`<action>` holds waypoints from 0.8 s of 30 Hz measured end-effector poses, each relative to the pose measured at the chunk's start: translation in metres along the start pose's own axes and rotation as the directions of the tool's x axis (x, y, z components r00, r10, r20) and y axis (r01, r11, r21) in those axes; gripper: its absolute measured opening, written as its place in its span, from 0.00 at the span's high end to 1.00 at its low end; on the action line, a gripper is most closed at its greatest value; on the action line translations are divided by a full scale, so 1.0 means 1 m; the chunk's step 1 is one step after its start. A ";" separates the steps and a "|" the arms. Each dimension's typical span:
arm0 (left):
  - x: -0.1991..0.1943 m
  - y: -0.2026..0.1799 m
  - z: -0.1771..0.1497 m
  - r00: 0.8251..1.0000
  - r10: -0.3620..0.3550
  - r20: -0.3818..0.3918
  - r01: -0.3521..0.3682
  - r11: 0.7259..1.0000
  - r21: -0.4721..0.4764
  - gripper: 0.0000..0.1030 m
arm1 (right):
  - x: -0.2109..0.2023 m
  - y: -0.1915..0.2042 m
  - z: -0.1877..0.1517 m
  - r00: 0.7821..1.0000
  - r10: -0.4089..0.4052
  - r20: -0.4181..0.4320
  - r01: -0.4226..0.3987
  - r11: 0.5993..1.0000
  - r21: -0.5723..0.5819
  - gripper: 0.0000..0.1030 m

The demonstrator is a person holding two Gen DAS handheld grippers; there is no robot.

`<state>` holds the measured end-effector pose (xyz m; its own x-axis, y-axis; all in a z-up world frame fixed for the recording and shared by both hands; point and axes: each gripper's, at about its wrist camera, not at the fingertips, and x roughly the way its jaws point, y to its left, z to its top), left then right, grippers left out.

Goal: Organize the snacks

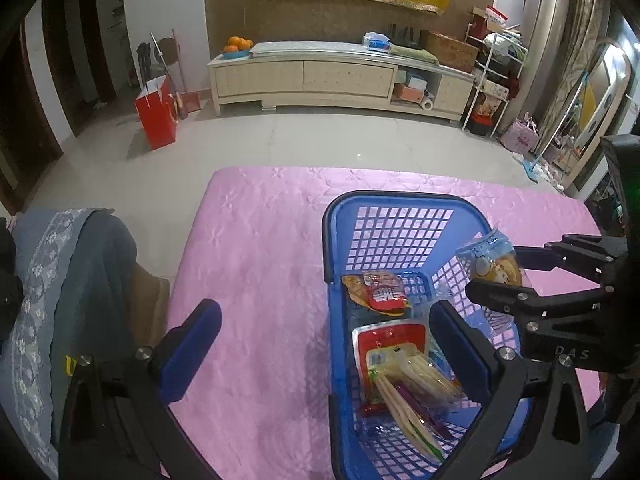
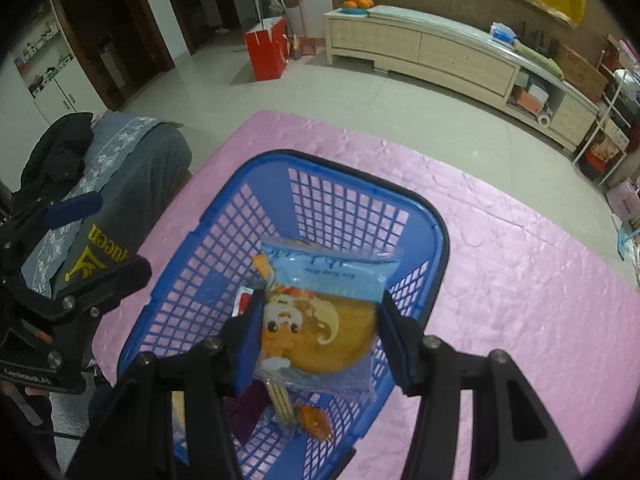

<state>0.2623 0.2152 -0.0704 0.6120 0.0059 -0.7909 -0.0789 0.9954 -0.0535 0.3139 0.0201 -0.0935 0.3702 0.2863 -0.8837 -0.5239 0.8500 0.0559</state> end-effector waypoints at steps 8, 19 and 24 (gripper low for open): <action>0.012 0.004 -0.003 1.000 0.002 -0.010 -0.003 1.000 -0.006 0.00 | 0.001 -0.001 0.003 0.993 -0.099 0.059 0.100 0.995 -0.022 0.23; 0.002 0.000 -0.010 1.000 -0.010 0.016 0.011 1.000 -0.011 0.00 | -0.036 -0.005 -0.020 0.982 -0.105 0.154 0.104 0.994 0.015 0.11; -0.015 -0.017 -0.018 0.999 0.001 0.053 -0.002 0.999 0.032 0.00 | -0.055 -0.002 -0.041 0.972 -0.129 0.195 0.125 0.992 0.032 0.11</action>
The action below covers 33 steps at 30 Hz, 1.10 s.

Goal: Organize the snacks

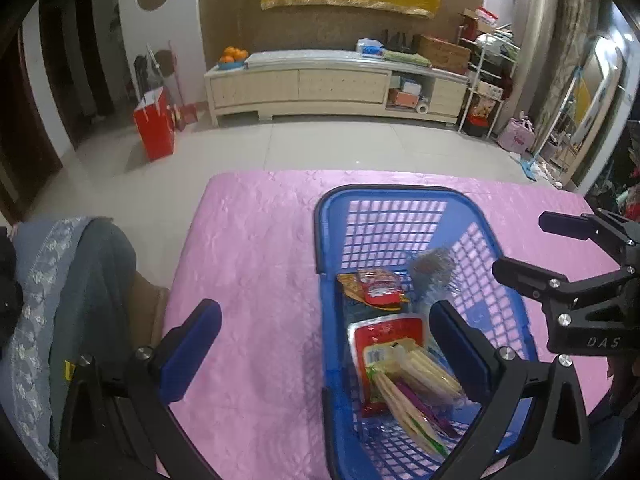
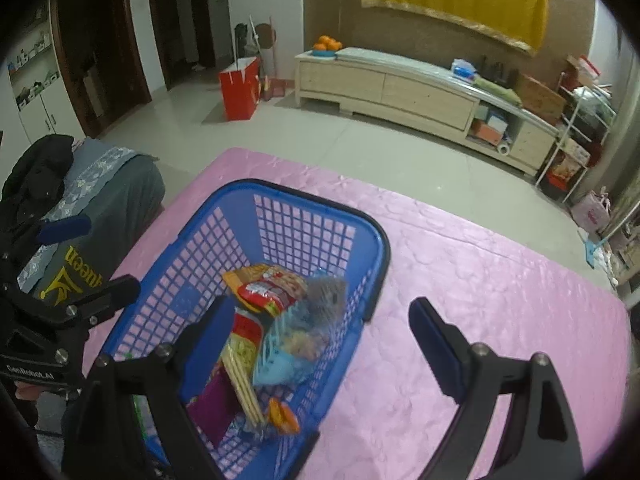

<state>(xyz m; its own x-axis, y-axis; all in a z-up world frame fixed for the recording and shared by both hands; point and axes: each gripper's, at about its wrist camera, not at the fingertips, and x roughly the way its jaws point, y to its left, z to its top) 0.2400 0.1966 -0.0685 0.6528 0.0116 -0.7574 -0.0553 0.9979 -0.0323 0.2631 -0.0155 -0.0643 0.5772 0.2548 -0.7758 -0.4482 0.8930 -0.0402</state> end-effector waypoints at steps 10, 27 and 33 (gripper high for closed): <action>-0.054 -0.043 -0.017 0.992 -0.046 0.116 0.040 0.998 0.058 0.00 | -0.055 -0.015 -0.036 0.996 0.020 0.087 -0.027 0.996 0.085 0.11; -0.164 -0.122 -0.079 0.925 -0.027 0.380 -0.001 0.997 0.073 0.00 | -0.178 -0.020 -0.095 0.948 -0.049 0.315 0.020 0.995 0.094 0.11; -0.188 -0.135 -0.099 0.904 -0.033 0.425 0.025 0.999 0.025 0.00 | -0.202 -0.022 -0.119 0.925 -0.089 0.369 0.045 0.991 0.126 0.00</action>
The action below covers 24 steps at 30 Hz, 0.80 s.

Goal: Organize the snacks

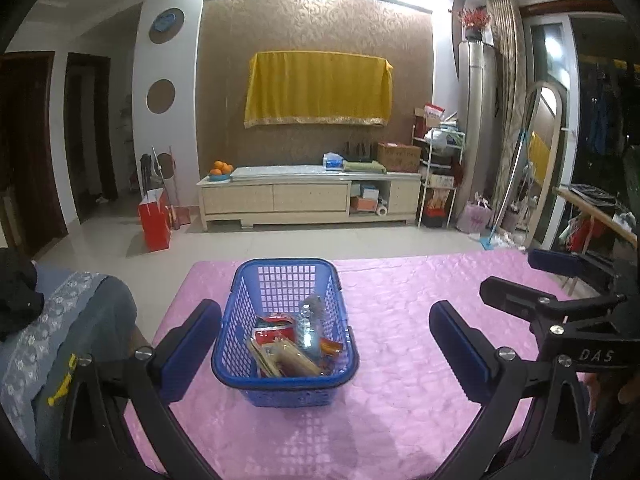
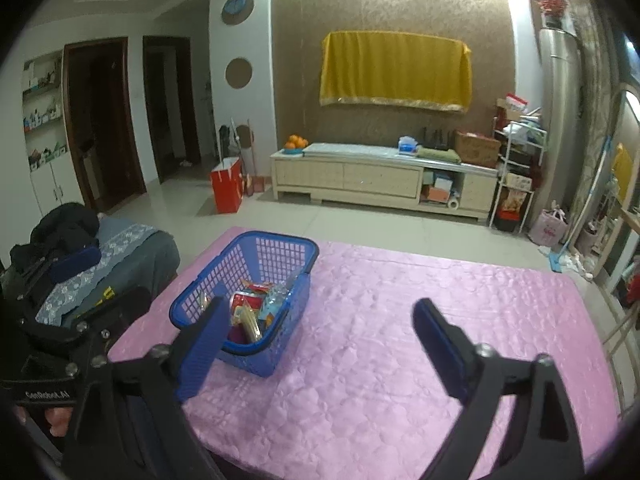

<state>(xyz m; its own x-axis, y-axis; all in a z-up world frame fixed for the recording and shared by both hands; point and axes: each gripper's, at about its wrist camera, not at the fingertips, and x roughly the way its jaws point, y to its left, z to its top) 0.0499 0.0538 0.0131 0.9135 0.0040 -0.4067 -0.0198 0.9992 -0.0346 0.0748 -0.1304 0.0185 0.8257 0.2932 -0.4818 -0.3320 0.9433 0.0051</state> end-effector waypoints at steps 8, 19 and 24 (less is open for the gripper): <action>-0.025 -0.016 -0.007 0.998 -0.051 0.028 0.051 0.999 0.007 0.00 | -0.015 -0.002 -0.014 1.000 -0.007 0.013 0.007 1.000 0.022 0.00; -0.033 -0.020 -0.014 0.996 -0.081 0.034 0.081 0.997 0.007 0.00 | -0.026 -0.003 -0.023 1.000 -0.016 0.009 0.016 1.000 0.026 0.00; -0.036 -0.023 -0.016 0.996 -0.085 0.035 0.085 0.996 0.013 0.00 | -0.028 -0.003 -0.025 1.000 -0.023 0.005 0.023 0.999 0.032 0.00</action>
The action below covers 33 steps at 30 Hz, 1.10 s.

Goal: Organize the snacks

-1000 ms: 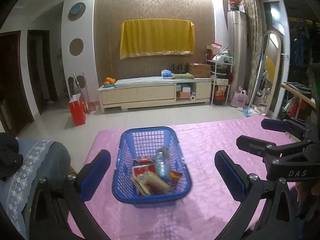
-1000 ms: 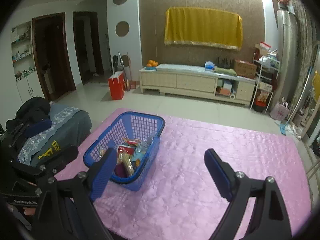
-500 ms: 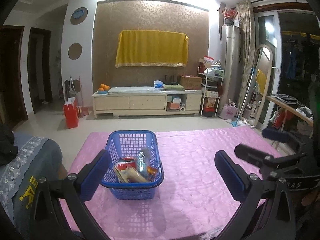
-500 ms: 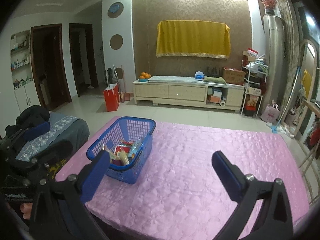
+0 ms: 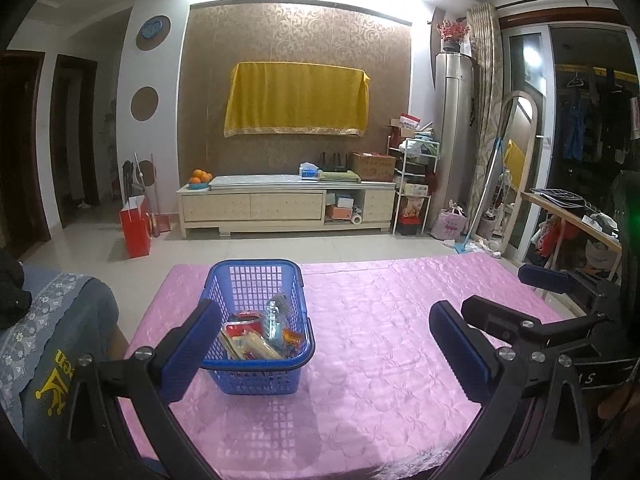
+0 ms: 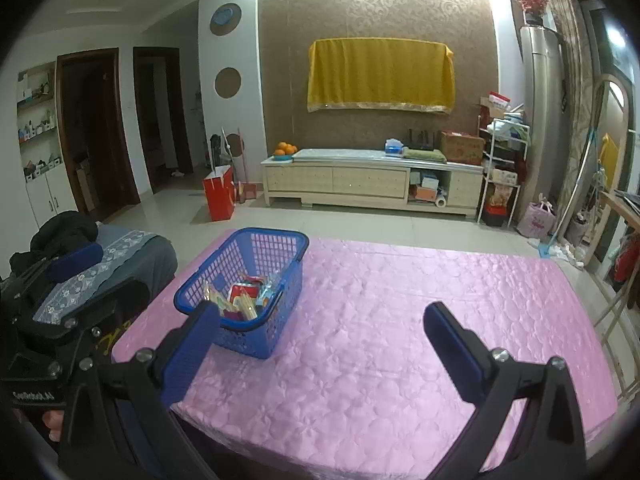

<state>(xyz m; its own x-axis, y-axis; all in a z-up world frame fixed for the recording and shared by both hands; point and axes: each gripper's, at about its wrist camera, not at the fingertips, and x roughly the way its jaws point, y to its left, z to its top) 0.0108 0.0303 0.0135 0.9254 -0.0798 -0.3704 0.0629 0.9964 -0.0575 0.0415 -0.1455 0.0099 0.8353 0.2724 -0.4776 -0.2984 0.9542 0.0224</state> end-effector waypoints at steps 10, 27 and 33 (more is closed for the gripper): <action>-0.001 -0.002 -0.003 1.000 -0.012 -0.005 0.012 1.000 -0.018 0.00 | -0.003 -0.001 -0.004 1.000 -0.015 -0.008 0.015 1.000 0.003 0.00; -0.004 -0.008 -0.002 1.000 0.002 -0.010 -0.002 1.000 -0.015 0.00 | -0.004 -0.001 -0.005 1.000 -0.020 -0.016 0.020 1.000 0.006 0.00; -0.004 -0.008 -0.002 1.000 0.002 -0.013 -0.002 1.000 -0.017 0.00 | -0.005 0.001 -0.006 1.000 -0.020 -0.018 0.020 1.000 0.007 0.00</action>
<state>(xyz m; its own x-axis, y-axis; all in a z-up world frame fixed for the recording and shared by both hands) 0.0059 0.0225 0.0132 0.9208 -0.0780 -0.3822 0.0543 0.9959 -0.0724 0.0343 -0.1470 0.0065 0.8325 0.2508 -0.4941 -0.2781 0.9604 0.0189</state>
